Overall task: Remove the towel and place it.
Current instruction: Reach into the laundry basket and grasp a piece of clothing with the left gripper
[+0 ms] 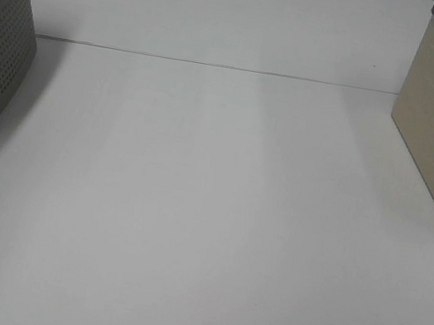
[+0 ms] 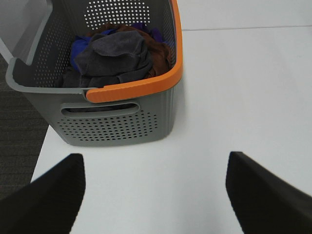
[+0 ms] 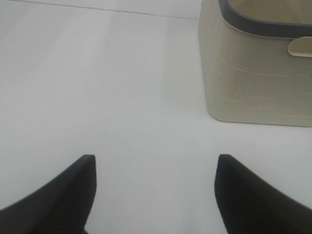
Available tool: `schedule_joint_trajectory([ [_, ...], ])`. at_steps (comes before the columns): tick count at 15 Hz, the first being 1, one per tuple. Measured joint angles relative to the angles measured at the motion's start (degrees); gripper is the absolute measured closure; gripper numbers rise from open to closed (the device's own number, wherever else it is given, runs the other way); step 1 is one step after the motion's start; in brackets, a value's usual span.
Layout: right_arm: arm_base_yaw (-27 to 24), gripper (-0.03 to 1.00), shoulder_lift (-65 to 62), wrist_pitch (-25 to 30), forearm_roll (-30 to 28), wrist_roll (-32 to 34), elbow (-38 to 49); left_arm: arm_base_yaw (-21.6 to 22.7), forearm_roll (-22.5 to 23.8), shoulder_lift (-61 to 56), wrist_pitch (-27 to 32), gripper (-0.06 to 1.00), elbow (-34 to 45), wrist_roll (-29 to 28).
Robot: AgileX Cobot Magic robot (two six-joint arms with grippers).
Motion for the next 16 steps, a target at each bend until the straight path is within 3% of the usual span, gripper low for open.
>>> schedule_joint_trajectory([
  [4,0.0,0.28,0.0,0.0,0.0,0.0,0.0,0.0,3.6,16.1,-0.1,0.20,-8.5,-2.6],
  [7,0.0,0.28,0.0,0.0,0.0,0.0,0.0,0.0,8.5,27.7,-1.1,0.20,-14.5,-14.5],
  [12,0.0,0.28,0.0,0.0,0.0,0.1,0.0,0.0,13.9,40.3,-11.2,0.20,-18.0,-32.5],
  [14,0.0,0.28,0.0,0.0,0.0,0.1,0.0,0.0,18.5,45.1,-14.9,0.20,-18.4,-44.1],
  [15,0.0,0.28,0.0,0.0,0.0,0.1,0.0,0.0,25.5,50.0,-15.9,0.20,-18.4,-57.4],
  [16,0.0,0.28,0.0,0.0,0.0,0.1,0.0,0.0,28.8,52.0,-16.0,0.20,-18.4,-62.6],
])
